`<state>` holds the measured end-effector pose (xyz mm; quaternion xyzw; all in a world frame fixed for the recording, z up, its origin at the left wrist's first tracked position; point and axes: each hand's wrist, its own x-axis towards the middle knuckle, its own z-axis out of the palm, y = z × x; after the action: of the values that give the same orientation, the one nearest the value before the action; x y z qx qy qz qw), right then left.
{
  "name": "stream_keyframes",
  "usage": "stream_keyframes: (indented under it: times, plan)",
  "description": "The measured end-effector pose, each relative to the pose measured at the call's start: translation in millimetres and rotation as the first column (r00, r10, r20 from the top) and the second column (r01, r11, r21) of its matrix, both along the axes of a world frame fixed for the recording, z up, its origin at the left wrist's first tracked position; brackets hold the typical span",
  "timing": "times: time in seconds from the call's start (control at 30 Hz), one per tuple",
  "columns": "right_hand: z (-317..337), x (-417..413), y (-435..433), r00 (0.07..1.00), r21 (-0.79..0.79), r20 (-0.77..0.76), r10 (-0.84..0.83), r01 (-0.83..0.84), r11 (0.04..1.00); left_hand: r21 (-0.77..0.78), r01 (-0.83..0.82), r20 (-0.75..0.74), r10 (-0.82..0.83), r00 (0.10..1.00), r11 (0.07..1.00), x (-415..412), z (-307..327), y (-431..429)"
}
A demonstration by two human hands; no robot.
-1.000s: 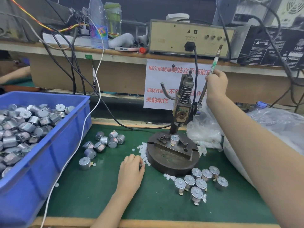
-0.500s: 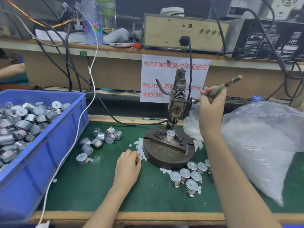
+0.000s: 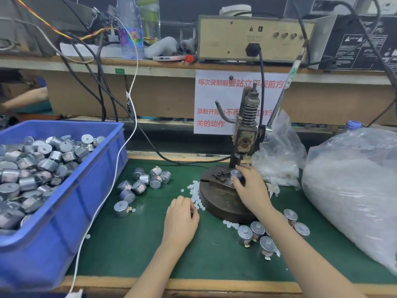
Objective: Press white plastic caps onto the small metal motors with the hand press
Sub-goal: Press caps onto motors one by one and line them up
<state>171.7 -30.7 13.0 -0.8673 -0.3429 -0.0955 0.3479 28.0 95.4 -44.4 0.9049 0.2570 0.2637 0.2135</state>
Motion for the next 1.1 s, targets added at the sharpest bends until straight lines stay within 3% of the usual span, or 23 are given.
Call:
stream_keyframes:
  times: [0.07,0.17,0.27,0.33,0.47,0.6,0.7,0.87,1.1]
  plan:
    - [-1,4,4,1.000,-0.061,-0.008,0.010,-0.011,0.998,-0.075,0.007,0.018,-0.005,1.000,0.997,0,0,1]
    - [0,4,6,1.000,-0.095,0.006,0.000,0.001,0.996,-0.330,0.018,0.089,0.012,0.996,0.944,-1,7,6]
    - [3,-3,1,0.998,-0.096,0.060,0.020,-0.014,0.995,-0.619,0.121,0.158,-0.028,0.987,0.776,-9,20,13]
    - [4,-13,-5,0.996,-0.044,0.043,0.078,-0.076,0.996,-0.705,0.161,0.150,-0.077,0.986,0.691,-19,23,18]
    - [-3,-49,-21,0.960,0.030,-0.068,0.273,-0.271,0.962,-0.664,0.170,0.054,-0.180,0.982,0.728,-41,23,25]
    - [-21,-68,-40,0.914,-0.179,-0.017,0.406,-0.403,0.898,-0.547,0.203,-0.131,-0.323,0.937,0.812,-54,31,32]
    - [-30,-68,-52,0.913,-0.337,0.031,0.407,-0.374,0.864,-0.477,0.217,-0.189,-0.340,0.921,0.852,-57,29,33]
    - [-30,-72,-47,0.899,-0.431,0.137,0.416,-0.324,0.842,-0.411,0.200,-0.028,-0.232,0.972,0.889,-57,14,22]
    - [-15,-94,17,0.880,-0.351,0.119,0.460,-0.397,0.848,-0.193,0.226,0.056,-0.219,0.974,0.955,-58,0,16]
